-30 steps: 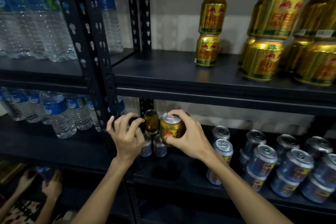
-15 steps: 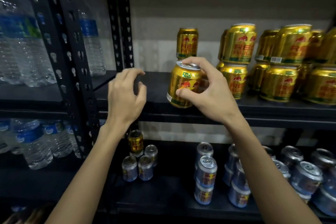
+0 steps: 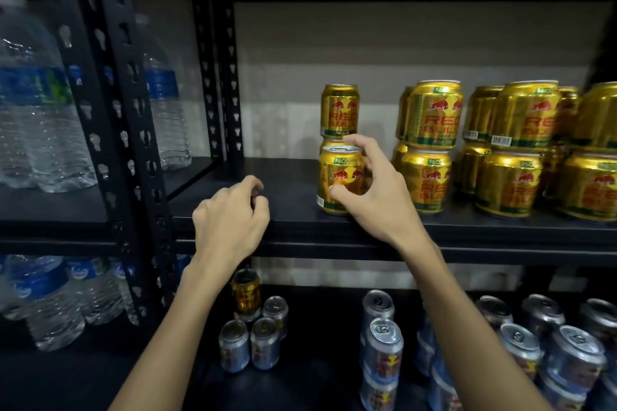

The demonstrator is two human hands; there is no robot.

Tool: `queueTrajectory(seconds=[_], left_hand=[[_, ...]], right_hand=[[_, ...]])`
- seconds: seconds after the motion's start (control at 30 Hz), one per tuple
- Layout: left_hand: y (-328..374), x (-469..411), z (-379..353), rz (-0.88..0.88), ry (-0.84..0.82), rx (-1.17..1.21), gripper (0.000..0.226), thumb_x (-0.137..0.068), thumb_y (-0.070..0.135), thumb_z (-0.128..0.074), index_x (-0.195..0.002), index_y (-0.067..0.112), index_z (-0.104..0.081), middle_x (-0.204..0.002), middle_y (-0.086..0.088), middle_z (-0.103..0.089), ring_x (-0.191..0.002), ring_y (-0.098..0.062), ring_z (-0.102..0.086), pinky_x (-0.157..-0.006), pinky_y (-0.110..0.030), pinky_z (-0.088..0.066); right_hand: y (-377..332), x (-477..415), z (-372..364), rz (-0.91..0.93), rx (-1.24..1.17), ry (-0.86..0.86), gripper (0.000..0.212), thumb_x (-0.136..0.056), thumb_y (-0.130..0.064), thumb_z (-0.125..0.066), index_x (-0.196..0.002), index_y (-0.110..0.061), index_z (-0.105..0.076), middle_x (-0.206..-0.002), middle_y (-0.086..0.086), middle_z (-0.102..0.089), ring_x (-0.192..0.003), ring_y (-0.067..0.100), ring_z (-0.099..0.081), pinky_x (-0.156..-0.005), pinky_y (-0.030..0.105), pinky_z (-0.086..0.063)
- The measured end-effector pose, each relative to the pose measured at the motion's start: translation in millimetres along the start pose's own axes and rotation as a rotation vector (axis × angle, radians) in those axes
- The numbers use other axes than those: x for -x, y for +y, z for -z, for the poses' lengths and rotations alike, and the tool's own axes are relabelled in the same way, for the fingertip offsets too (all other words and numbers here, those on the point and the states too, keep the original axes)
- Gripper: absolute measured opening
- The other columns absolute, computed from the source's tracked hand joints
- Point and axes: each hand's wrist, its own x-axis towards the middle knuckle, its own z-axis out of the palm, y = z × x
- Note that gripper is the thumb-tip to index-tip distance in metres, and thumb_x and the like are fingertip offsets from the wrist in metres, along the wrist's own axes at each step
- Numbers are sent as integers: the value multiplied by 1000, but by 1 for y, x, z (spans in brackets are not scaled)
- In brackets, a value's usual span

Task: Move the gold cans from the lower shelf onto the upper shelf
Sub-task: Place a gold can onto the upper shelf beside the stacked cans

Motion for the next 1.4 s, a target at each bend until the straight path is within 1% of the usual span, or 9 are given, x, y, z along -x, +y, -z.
queueTrajectory(seconds=[0.17, 0.37, 0.57, 0.87, 0.97, 1.1, 1.2, 1.3, 1.4], left_hand=[[4, 2, 3, 16, -9, -13, 29, -96, 26, -43, -117, 25, -63, -109, 4, -67, -100, -21, -58, -75, -33, -29], [3, 3, 3, 17, -23, -23, 27, -95, 25, -42, -110, 25, -65, -105, 6, -67, -93, -18, -56, -73, -32, -29], [2, 2, 0, 14, -4, -27, 27, -96, 26, -42, -109, 25, -66, -103, 6, -67, -82, -11, -43, -72, -32, -30], [-1, 4, -3, -17, 31, -28, 27, -95, 25, -42, -105, 24, -67, -103, 7, -68, -92, -17, -58, -73, -32, -30], [-4, 6, -7, -56, 106, 1, 28, -94, 22, -42, -96, 21, -70, -93, 6, -71, -83, -19, -62, -74, -32, -32], [-17, 16, -18, -161, 223, 86, 29, -92, 23, -41, -87, 22, -70, -83, 11, -70, -76, -11, -63, -85, -30, -32], [-31, 31, -26, -265, 330, 221, 27, -94, 20, -44, -98, 17, -71, -100, 8, -71, -94, -10, -62, -97, -24, -28], [-52, 51, -42, -387, 438, 245, 32, -94, 13, -47, -119, 6, -65, -132, -8, -61, -129, -21, -51, -116, -40, -26], [-82, 73, -66, -376, 484, 165, 41, -93, 14, -47, -134, 7, -50, -151, -18, -40, -146, -28, -29, -117, -50, -23]], right_hand=[[-2, 11, -15, 3, 269, 72, 88, -80, -40, -83, -146, -47, -25, -130, -7, -56, -110, 10, -58, -96, 37, -54], [-3, 9, -22, -3, 322, 86, 89, -84, -41, -79, -149, -47, -19, -128, -1, -54, -105, 18, -61, -89, 36, -55], [-3, 10, -23, -8, 347, 67, 90, -85, -46, -77, -151, -46, -15, -130, 0, -54, -107, 19, -63, -89, 38, -56], [0, 15, -24, 7, 391, 79, 102, -84, -55, -75, -154, -49, -2, -137, 0, -54, -114, 21, -62, -90, 39, -50], [2, 21, -29, 25, 456, 139, 107, -84, -58, -72, -155, -47, 7, -149, -1, -43, -122, 23, -57, -86, 42, -51], [8, 36, -43, 119, 385, 334, 100, -86, -48, -74, -158, -36, -6, -150, -1, -40, -132, 17, -47, -94, 38, -48], [16, 56, -62, 183, 244, 466, 88, -88, -36, -75, -156, -28, -19, -155, 5, -38, -142, 18, -38, -111, 41, -37], [29, 79, -89, 253, 144, 515, 77, -89, -30, -69, -153, -23, -26, -159, 14, -33, -150, 26, -30, -117, 59, -30], [44, 105, -120, 320, 50, 475, 73, -89, -21, -68, -149, -24, -26, -160, 17, -25, -153, 36, -23, -117, 63, -29]])
